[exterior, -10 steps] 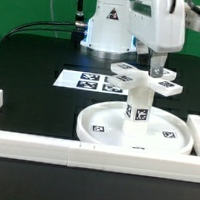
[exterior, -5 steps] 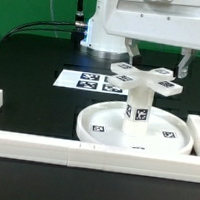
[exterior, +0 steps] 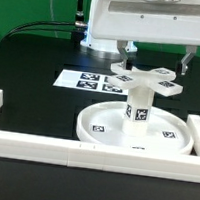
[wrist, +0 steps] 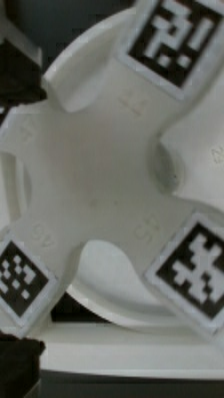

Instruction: Assemble round table

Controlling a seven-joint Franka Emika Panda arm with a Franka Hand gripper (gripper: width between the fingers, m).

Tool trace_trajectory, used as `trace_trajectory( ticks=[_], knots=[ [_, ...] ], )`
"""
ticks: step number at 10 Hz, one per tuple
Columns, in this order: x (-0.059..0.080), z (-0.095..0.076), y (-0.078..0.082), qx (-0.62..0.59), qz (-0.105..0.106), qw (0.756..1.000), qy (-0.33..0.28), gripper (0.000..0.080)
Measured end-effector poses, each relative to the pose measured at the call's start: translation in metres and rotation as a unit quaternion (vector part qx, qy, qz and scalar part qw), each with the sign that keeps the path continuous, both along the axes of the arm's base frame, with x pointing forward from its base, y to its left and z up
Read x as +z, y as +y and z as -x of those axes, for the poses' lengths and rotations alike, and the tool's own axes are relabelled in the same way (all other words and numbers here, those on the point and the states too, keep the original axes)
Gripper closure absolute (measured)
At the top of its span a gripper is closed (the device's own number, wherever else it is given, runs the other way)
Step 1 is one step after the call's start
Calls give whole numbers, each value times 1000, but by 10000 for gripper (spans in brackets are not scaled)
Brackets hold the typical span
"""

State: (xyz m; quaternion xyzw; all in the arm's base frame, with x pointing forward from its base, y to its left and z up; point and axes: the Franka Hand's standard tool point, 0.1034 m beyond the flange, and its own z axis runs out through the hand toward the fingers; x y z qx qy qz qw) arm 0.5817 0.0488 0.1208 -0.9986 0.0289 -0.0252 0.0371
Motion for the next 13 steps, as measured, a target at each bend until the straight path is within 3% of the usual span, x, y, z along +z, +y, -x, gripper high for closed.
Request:
trace_trajectory(
  ticks=[3,9,11,13],
  knots=[
    [0,4,3,209,17,978,22,150],
    [0,4,-4,385,26,923,19,150],
    [-2,6,-7,496,33,868,17,150],
    [-2,7,-8,549,34,835,25,150]
  ],
)
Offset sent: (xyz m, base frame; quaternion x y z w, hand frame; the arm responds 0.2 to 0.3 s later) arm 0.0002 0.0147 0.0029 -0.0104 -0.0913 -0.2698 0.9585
